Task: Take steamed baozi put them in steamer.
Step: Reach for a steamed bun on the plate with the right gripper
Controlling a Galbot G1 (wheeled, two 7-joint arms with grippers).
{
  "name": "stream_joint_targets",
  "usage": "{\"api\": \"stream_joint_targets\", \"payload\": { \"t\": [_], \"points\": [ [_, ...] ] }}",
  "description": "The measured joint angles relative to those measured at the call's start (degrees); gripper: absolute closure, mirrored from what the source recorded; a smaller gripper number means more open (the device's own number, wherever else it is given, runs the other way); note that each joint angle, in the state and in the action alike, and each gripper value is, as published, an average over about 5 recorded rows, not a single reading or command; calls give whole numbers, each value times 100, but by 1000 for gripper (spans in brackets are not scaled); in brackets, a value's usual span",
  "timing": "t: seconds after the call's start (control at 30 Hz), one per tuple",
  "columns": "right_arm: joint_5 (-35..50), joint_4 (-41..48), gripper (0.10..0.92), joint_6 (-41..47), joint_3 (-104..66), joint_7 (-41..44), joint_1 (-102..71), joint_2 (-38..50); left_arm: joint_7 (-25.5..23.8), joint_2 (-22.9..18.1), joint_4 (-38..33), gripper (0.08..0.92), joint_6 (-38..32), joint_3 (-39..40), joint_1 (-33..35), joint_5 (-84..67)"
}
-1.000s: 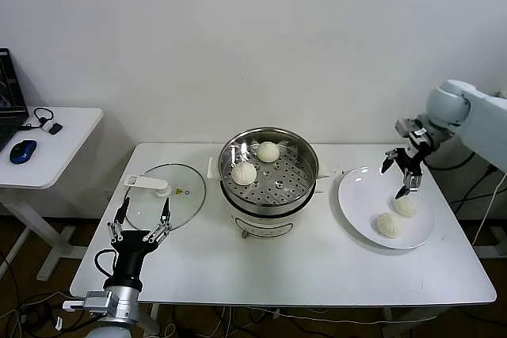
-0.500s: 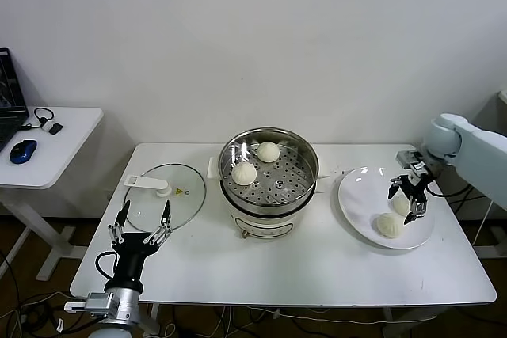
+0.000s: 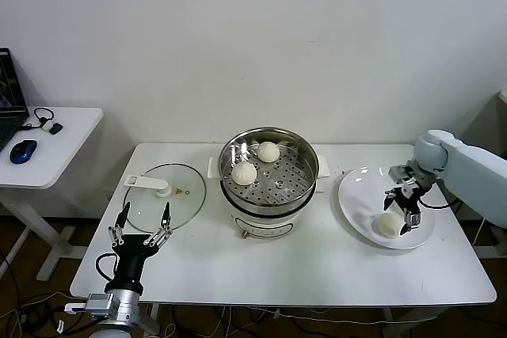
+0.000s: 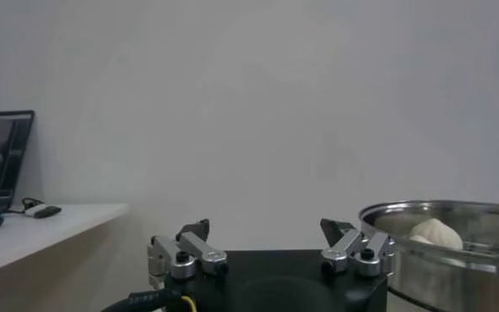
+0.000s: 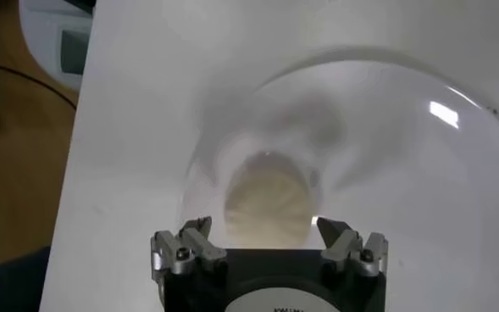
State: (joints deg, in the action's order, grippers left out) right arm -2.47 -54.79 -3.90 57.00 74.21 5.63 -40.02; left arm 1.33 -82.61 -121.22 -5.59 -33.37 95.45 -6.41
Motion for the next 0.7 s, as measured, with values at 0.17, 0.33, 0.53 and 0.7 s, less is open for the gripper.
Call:
{"api": "stream_joint_targets", "payload": {
  "t": [0.17,0.33,0.53,0.7],
  "points": [
    [-94,71,203,-48,-89,-25,-103,-83,0,-3,16,177,0,2,-3,-8],
    [-182,117,203,-87,-155,-31,-167,-127,-1,-6,16,177,1,4,-4,-15],
    [-289,134,204,-123,-222,-26,-211,-139,-1,-7,16,177,4,5,-5,-19],
    [-345,148,253,-131,-266,-25,-255,-153,-1,-14,16,177,7,13,-4,-21]
  ]
}}
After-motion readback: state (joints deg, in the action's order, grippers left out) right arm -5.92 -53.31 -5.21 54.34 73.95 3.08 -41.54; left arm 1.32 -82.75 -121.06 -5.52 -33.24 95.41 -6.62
